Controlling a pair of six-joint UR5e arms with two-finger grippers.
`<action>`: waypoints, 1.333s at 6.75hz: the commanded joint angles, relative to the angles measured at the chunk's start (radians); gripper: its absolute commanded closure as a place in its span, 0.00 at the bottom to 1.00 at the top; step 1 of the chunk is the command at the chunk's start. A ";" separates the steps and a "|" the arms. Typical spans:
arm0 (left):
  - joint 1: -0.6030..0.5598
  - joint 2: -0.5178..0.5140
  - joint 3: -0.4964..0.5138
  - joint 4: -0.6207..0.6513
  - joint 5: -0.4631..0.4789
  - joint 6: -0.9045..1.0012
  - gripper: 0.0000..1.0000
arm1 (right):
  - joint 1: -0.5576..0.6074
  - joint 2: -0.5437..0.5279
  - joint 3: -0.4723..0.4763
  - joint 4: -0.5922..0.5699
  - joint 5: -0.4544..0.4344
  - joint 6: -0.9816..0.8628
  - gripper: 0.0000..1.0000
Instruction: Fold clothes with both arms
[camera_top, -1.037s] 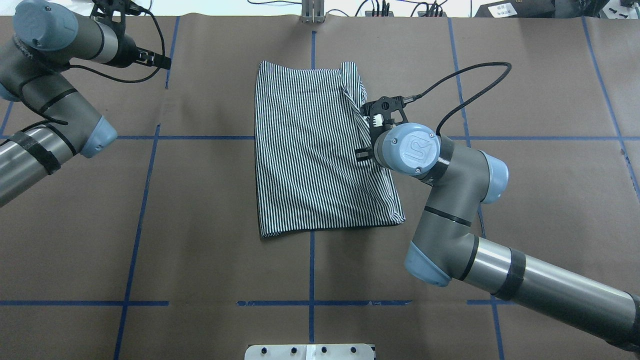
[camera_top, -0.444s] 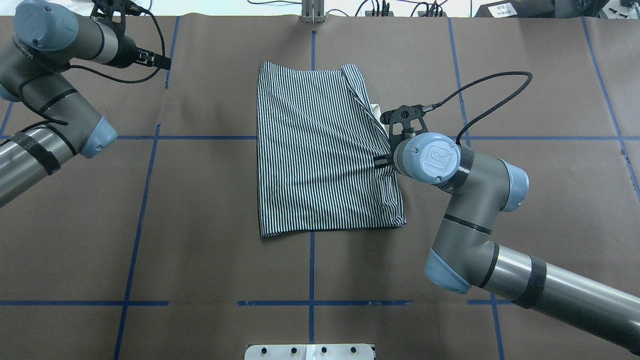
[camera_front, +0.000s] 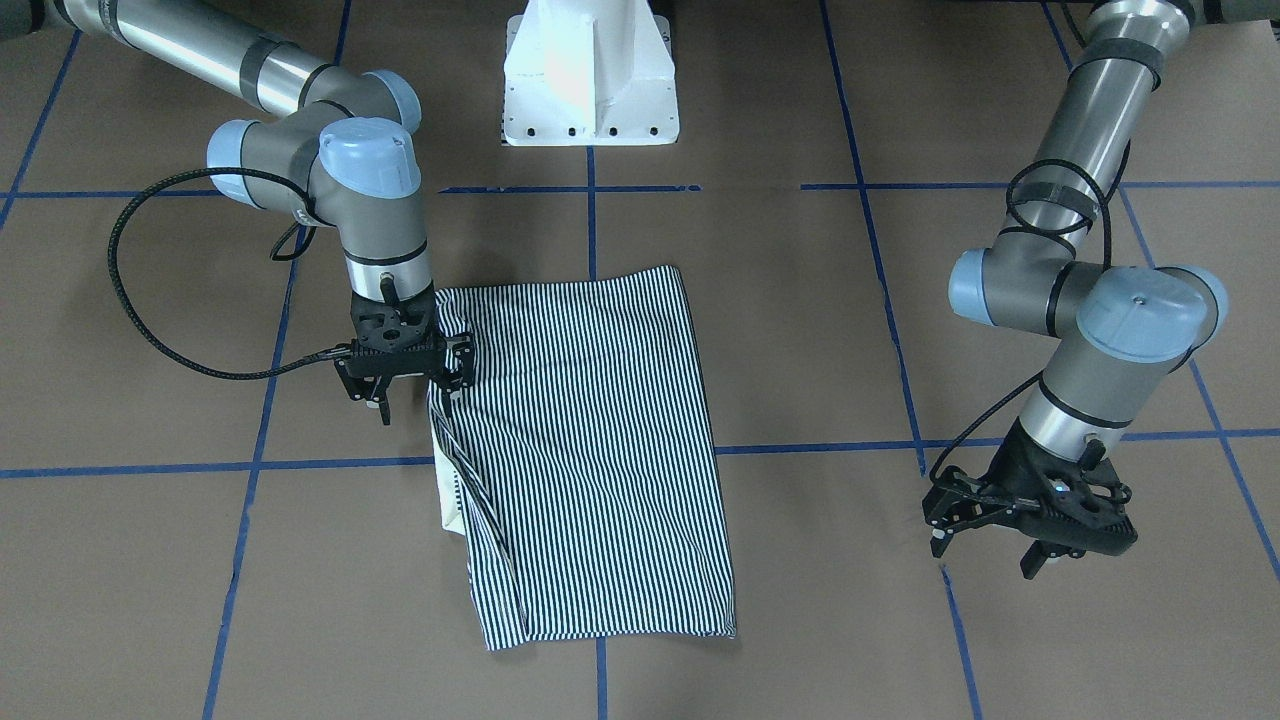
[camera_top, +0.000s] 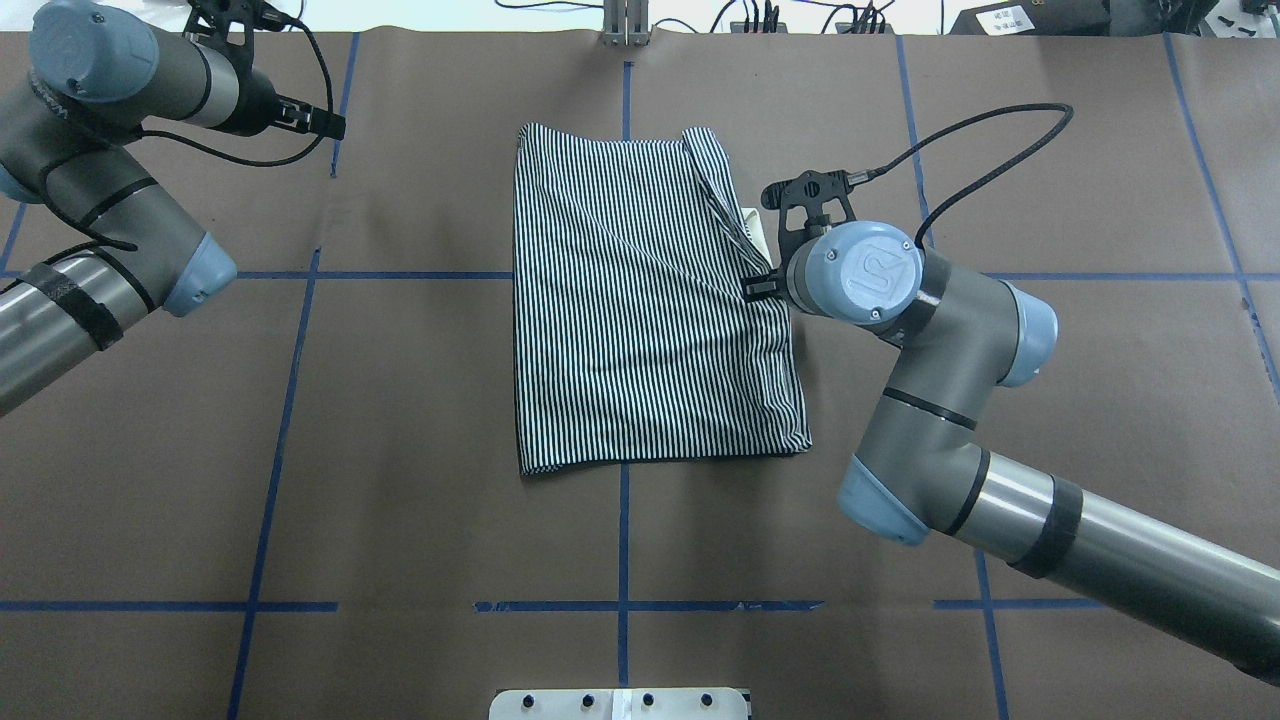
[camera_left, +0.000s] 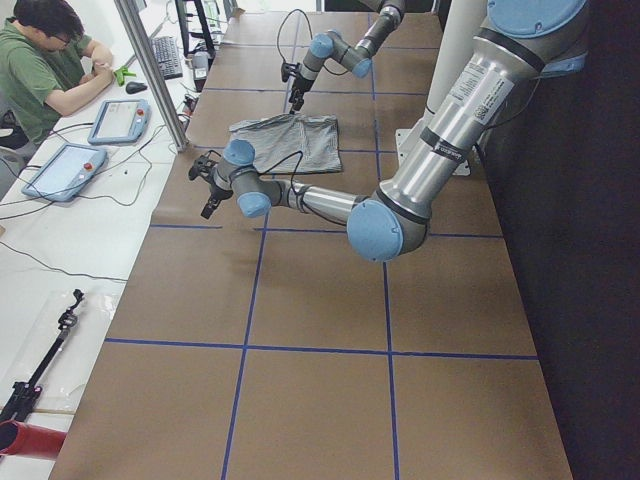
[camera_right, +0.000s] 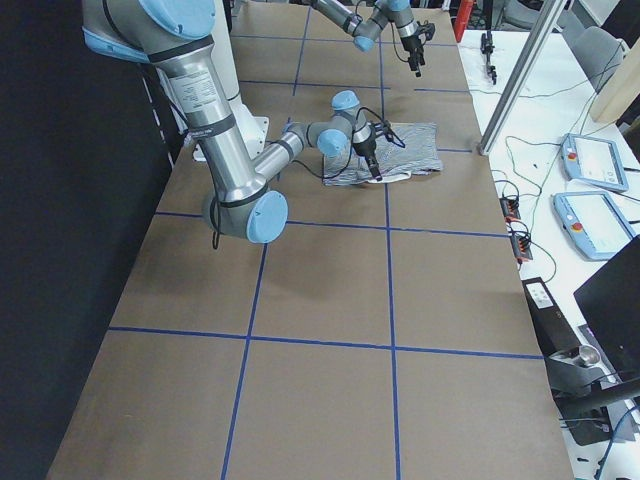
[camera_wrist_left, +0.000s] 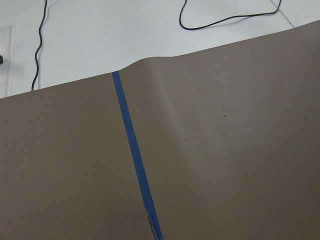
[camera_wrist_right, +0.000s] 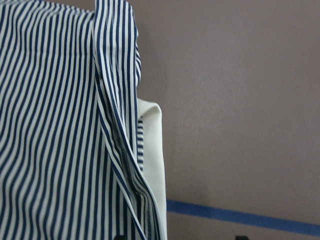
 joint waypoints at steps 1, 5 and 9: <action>0.000 -0.005 -0.023 0.000 0.001 0.000 0.00 | 0.057 0.162 -0.182 -0.003 0.064 -0.019 0.00; 0.000 -0.002 -0.059 0.000 0.003 0.000 0.00 | 0.057 0.163 -0.237 -0.006 0.124 -0.113 0.00; 0.000 -0.002 -0.064 0.000 0.003 0.000 0.00 | 0.065 0.136 -0.238 -0.011 0.125 -0.142 0.00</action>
